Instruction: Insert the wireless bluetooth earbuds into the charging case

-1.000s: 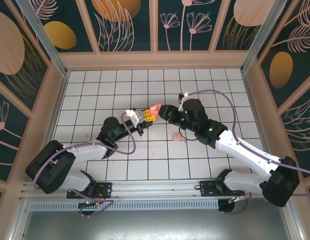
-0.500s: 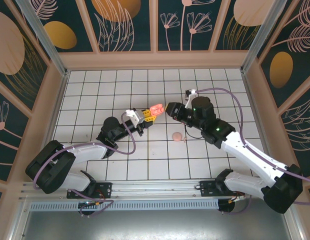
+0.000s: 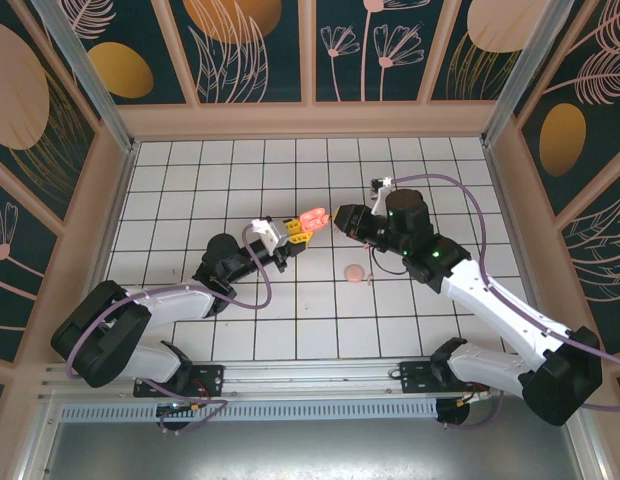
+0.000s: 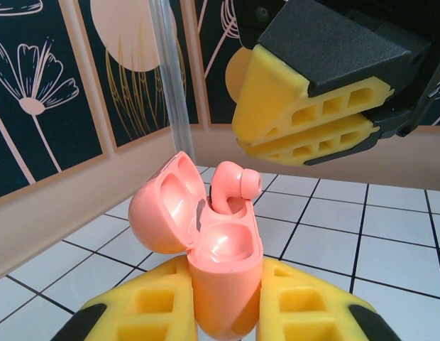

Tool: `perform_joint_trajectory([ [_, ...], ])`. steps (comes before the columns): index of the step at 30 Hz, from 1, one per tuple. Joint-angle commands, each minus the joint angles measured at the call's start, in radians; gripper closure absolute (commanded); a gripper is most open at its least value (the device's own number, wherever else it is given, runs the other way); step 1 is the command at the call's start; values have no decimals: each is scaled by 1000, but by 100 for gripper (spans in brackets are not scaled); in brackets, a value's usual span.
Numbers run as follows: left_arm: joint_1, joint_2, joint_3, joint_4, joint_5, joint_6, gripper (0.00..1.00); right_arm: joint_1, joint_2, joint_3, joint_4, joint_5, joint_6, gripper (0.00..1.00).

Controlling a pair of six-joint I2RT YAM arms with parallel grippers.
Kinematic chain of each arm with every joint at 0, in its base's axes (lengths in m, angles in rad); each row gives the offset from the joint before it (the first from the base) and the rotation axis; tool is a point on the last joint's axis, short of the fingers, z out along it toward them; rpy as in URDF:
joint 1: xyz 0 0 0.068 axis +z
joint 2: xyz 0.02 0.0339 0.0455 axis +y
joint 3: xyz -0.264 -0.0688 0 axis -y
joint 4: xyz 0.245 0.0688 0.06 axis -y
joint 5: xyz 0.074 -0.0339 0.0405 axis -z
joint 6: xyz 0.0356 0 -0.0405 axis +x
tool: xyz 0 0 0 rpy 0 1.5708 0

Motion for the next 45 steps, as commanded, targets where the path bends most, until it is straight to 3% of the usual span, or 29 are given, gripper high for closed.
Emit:
perform_joint_trajectory([
  [1, -6, -7, 21, 34, 7, 13, 89, 5, 19, -8, 40, -28, -2, 82],
  [29, -8, -9, 20, 36, 7, 11, 89, 52, 38, 18, 14, -17, -17, 81],
  [37, -7, -9, 17, 33, 9, 13, 89, -32, -4, 75, -220, 0, -102, 71],
  [45, -7, -20, 8, 18, -4, 20, 89, -170, 116, 161, -527, 46, -248, 67],
])
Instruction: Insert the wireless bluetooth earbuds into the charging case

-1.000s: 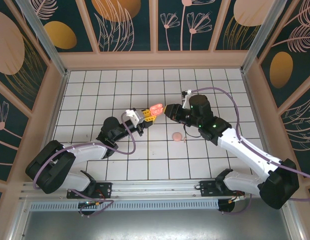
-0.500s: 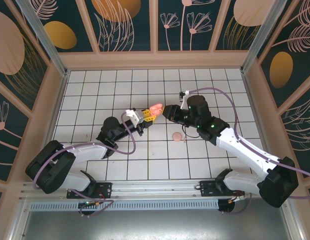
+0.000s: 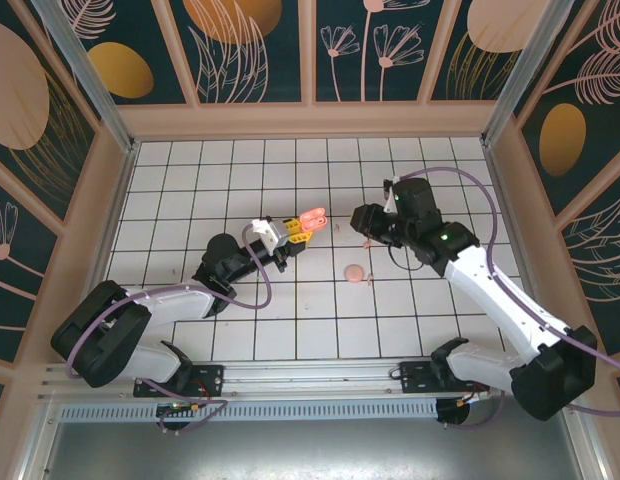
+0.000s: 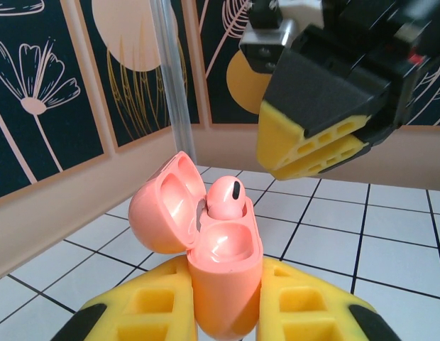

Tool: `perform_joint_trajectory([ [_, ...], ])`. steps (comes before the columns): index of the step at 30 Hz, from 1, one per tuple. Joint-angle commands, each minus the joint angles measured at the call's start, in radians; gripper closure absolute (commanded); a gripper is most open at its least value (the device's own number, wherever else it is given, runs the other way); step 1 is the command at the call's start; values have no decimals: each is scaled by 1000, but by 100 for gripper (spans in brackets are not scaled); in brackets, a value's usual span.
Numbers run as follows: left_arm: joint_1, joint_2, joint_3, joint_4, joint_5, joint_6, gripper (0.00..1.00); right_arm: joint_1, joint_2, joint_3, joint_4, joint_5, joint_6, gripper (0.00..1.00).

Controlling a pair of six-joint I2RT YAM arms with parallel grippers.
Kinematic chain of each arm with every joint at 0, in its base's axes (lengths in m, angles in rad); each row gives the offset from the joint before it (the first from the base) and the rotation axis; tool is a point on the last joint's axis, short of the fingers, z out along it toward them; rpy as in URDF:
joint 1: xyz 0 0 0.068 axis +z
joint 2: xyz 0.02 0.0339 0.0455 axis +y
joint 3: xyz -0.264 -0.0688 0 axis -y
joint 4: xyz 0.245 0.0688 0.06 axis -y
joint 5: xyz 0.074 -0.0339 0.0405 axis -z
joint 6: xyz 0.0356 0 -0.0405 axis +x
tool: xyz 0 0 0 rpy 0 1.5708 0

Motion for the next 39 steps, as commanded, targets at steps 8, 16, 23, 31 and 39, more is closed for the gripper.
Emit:
perform_joint_trajectory([
  [8, -7, -30, 9, -10, -12, 31, 89, -81, 256, 96, -199, 112, -281, 63],
  [16, -6, -24, 19, -32, -5, 35, 89, -142, 438, 144, -67, 37, -420, 57],
  [23, -7, 1, 31, -31, -3, 32, 89, -161, 593, 204, -10, -53, -472, 57],
  [31, -7, 24, 42, -37, -5, 33, 89, -168, 717, 262, 5, -90, -503, 57],
  [39, -8, 47, 53, -42, -5, 37, 89, -178, 748, 236, -24, -58, -522, 57],
])
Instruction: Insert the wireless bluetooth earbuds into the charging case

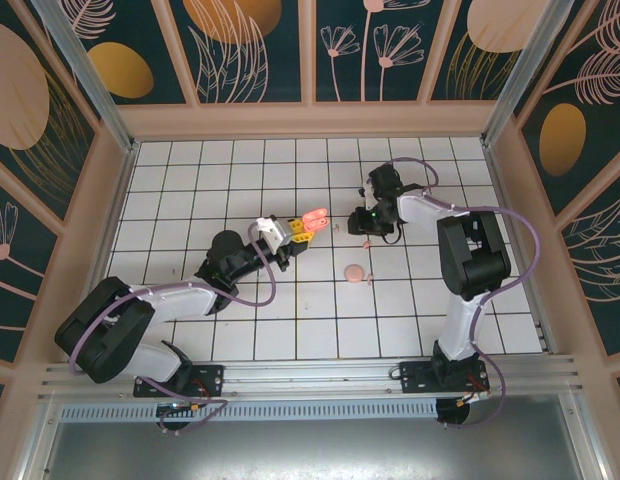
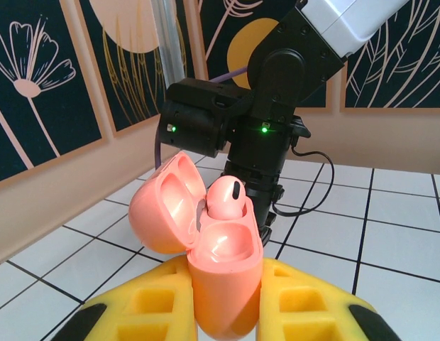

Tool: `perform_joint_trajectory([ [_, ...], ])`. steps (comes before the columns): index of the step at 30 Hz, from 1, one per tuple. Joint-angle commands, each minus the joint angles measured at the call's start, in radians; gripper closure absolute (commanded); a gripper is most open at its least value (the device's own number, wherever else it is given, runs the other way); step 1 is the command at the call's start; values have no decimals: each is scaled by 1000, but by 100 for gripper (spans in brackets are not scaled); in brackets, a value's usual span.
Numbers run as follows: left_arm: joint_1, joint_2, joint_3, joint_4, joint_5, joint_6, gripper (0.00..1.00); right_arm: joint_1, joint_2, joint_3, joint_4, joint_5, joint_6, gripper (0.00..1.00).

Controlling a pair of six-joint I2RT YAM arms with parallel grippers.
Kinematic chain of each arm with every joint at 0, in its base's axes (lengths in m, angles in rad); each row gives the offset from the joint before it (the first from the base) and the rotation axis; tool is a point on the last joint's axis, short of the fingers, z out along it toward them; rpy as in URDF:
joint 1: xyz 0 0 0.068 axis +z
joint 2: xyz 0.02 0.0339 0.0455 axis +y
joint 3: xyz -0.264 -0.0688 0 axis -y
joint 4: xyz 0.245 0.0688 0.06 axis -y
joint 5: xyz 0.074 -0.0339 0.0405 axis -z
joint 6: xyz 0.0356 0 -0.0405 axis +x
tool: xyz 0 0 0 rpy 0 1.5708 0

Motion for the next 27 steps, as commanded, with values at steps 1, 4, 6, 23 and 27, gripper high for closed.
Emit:
perform_joint_trajectory([
  [1, -7, 18, 28, 9, 1, 16, 89, -10, 7, -8, -25, 23, -29, 57],
  [4, -7, 20, 30, 15, 6, 11, 89, -11, 3, -20, -46, 30, -37, 57],
  [6, -8, 19, 31, 13, 5, 14, 89, -11, -5, -29, -59, 36, -34, 57],
  [23, -7, 19, 29, 16, 11, 9, 89, 11, -156, -140, -152, 37, 27, 60],
  [27, -8, 20, 30, 19, 12, 8, 89, 17, -178, -96, -190, 110, 12, 60],
])
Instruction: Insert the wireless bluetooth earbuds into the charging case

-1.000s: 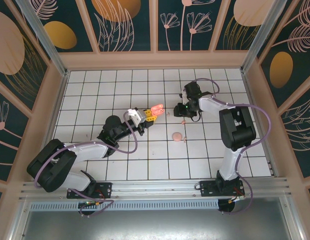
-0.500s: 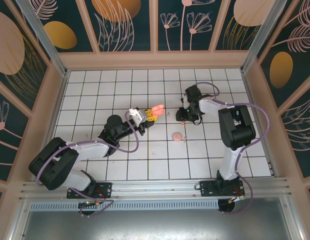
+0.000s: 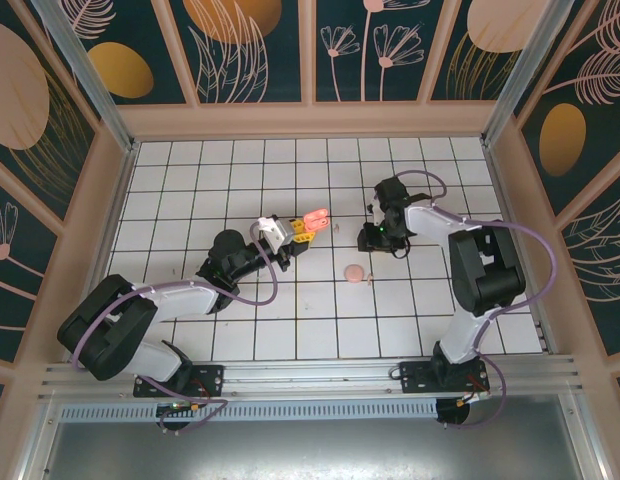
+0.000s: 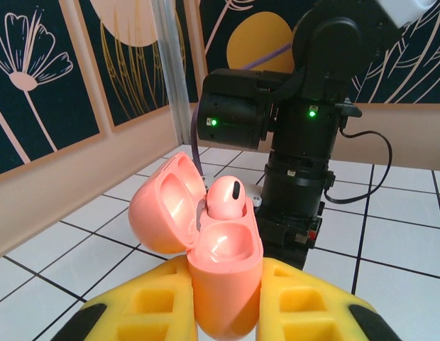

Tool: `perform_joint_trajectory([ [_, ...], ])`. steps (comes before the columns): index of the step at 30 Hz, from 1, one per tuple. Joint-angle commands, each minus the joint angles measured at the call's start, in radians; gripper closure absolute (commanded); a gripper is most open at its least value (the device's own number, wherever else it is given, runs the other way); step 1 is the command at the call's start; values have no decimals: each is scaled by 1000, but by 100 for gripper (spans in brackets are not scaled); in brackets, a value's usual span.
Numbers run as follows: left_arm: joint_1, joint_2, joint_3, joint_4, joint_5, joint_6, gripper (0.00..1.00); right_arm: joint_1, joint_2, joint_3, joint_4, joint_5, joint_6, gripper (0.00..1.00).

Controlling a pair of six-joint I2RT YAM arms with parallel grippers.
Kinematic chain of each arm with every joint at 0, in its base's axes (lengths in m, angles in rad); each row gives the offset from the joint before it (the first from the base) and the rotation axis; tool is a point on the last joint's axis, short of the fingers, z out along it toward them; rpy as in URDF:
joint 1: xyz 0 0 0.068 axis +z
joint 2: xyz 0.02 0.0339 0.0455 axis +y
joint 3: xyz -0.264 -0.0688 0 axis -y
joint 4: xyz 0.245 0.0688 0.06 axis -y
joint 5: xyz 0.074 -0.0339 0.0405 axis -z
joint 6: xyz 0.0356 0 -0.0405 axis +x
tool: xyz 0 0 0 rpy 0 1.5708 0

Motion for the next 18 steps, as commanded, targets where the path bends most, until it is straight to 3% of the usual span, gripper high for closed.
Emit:
perform_joint_trajectory([
  [1, -7, 3, 25, 20, 11, 8, 89, 10, -38, 50, -71, 85, -9, 61],
  [8, -7, 0, 25, 12, 4, 10, 89, 40, 56, 164, -153, 206, -96, 63],
  [18, -8, 7, 32, 4, 1, 12, 89, 105, 183, 263, -213, 275, -178, 64],
])
